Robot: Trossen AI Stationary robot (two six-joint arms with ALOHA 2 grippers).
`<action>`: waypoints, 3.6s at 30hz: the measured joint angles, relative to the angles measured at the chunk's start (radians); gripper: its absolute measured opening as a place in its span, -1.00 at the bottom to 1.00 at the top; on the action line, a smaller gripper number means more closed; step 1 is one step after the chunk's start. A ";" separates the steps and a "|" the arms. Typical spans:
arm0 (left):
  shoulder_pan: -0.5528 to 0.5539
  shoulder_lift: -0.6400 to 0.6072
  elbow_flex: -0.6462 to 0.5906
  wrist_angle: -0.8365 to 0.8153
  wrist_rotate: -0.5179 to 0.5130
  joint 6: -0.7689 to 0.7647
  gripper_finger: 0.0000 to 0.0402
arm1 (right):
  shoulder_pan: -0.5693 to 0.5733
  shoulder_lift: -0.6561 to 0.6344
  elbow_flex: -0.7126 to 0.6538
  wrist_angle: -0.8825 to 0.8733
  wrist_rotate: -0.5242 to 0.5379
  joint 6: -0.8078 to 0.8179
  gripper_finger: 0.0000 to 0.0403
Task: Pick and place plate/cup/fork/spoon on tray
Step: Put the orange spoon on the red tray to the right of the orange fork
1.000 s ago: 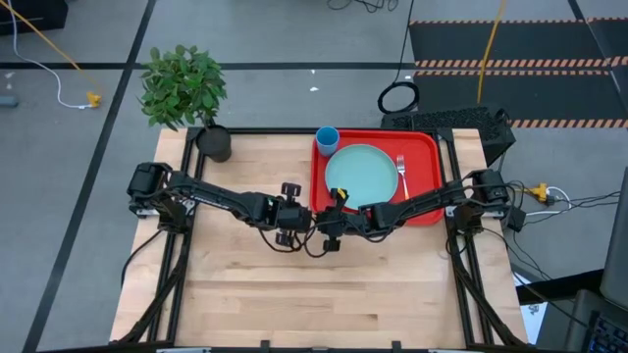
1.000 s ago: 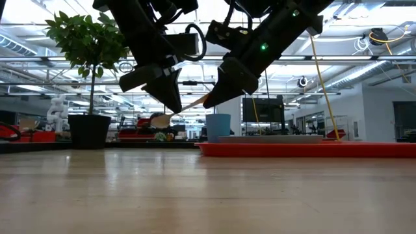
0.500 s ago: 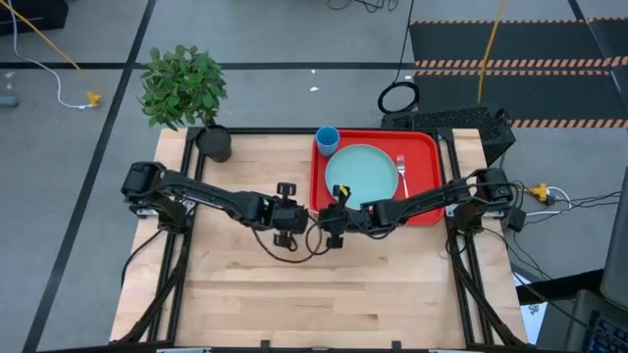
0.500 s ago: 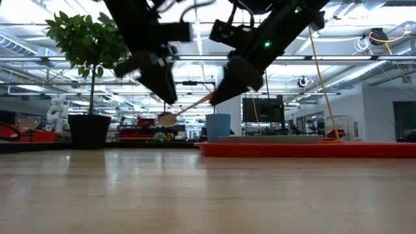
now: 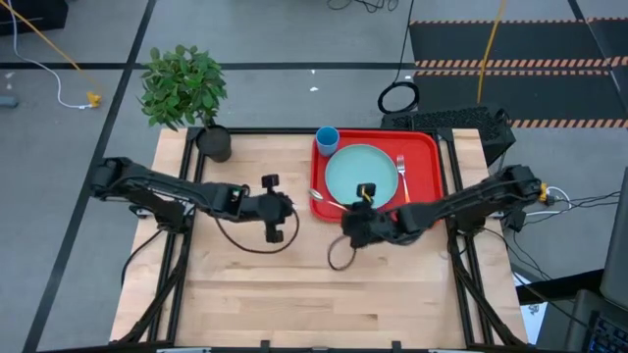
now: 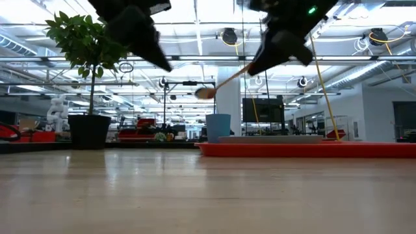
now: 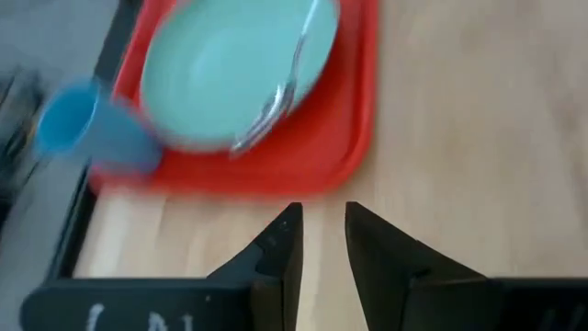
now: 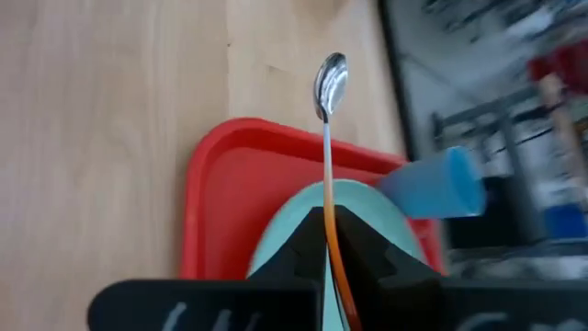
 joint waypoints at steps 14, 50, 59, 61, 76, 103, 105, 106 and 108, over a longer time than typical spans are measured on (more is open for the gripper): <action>0.222 -0.054 -0.203 0.591 0.444 -0.250 -0.56 | 0.227 -0.033 -0.012 0.002 0.500 -0.225 -1.00; 0.373 0.037 -0.250 0.701 0.685 -0.722 0.24 | 0.244 0.133 -0.254 0.612 0.637 -0.883 -1.00; 0.372 0.071 -0.249 0.752 0.698 -0.731 0.07 | 0.228 0.137 -0.254 0.671 0.622 -0.918 -1.00; 0.372 0.071 -0.249 0.749 0.698 -0.741 0.00 | 0.224 0.136 -0.254 0.675 0.601 -0.927 -1.00; 0.362 0.071 -0.249 0.753 0.686 -0.781 -0.59 | 0.188 0.136 -0.254 0.686 0.601 -0.927 -1.00; 0.377 0.072 -0.246 0.878 0.704 -0.673 -0.98 | 0.164 0.136 -0.253 0.877 0.540 -0.863 -0.59; 0.374 0.072 -0.246 0.902 0.702 -0.659 -0.98 | 0.164 0.135 -0.253 0.909 0.541 -0.841 -0.48; 0.373 0.072 -0.246 0.913 0.701 -0.654 -0.98 | 0.164 0.135 -0.253 0.924 0.542 -0.826 -0.43; 0.370 0.072 -0.246 0.925 0.701 -0.643 -0.99 | 0.164 0.135 -0.253 0.948 0.542 -0.797 -0.34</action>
